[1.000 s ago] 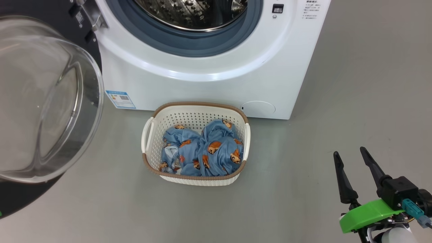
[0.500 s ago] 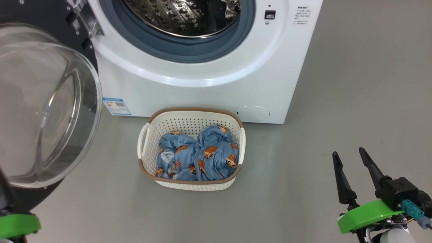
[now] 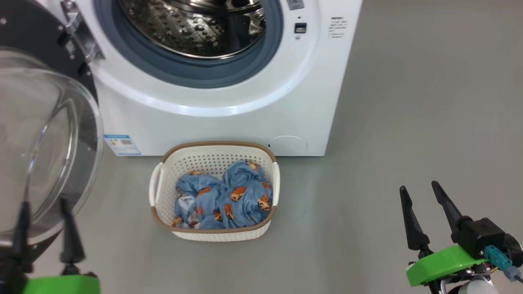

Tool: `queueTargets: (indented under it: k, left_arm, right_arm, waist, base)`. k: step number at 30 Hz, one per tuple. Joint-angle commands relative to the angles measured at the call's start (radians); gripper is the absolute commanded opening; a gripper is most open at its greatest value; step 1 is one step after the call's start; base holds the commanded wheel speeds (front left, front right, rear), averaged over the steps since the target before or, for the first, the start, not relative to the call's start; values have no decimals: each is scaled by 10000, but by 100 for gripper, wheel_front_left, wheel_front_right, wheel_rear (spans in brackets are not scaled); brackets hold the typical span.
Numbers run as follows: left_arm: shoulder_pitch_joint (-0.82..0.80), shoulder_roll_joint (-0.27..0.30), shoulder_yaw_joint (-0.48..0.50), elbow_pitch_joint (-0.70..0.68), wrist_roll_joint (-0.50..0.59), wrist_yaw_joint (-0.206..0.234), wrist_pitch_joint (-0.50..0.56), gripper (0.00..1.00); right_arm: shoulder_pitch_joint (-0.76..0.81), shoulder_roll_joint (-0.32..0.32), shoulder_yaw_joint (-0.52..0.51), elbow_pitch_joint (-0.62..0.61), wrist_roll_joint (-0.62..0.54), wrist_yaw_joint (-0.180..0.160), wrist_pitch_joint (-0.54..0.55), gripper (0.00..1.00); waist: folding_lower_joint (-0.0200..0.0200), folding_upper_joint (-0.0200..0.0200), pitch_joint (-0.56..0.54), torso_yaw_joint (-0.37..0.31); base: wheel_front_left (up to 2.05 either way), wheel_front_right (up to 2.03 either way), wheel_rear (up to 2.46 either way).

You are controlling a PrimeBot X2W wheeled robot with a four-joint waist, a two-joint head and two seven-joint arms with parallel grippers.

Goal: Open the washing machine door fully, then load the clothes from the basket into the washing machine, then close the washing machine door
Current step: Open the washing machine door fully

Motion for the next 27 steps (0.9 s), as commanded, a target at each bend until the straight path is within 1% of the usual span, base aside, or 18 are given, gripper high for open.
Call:
queueTargets:
  k: [1, 5, 14, 22, 24, 25, 27]
  left_arm:
    - [50, 223, 72, -334, 59, -27, -53, 100]
    - [394, 222, -495, -428, 137, -27, -53, 100]
    - [975, 221, -1219, -620, 230, 51, -53, 100]
    - [1464, 220, -1727, -813, 155, 215, -53, 100]
    - [1568, 220, -1782, -826, 125, 270, -53, 100]
    - [1640, 220, -1792, -789, 207, 381, -53, 100]
    - [1670, 220, -1824, -776, 221, 414, -53, 100]
  right_arm:
    - [48, 2, 315, -289, 85, 62, -120, 100]
    - [256, 15, 298, -426, 86, 62, -120, 100]
    - [486, 30, 461, -605, 144, 62, -120, 100]
    - [610, 34, 512, -869, 212, 62, -120, 100]
    - [634, 34, 511, -940, 244, 62, -120, 100]
    - [668, 34, 513, -974, 263, 62, -120, 100]
    - [701, 34, 513, -1001, 275, 62, -120, 100]
  waist:
    - [0, -1, -144, -219]
    - [0, -1, -268, -488]
    - [0, -1, -503, -1065]
    - [0, -1, -787, -1290]
    - [0, -1, -836, -1317]
    - [0, -1, -877, -1324]
    - [0, -1, -905, -1318]
  base:
    - [0, 0, 0]
    - [0, 0, 0]
    - [0, 0, 0]
    - [0, 0, 0]
    - [0, 0, 0]
    - [0, 0, 0]
    - [0, 0, 0]
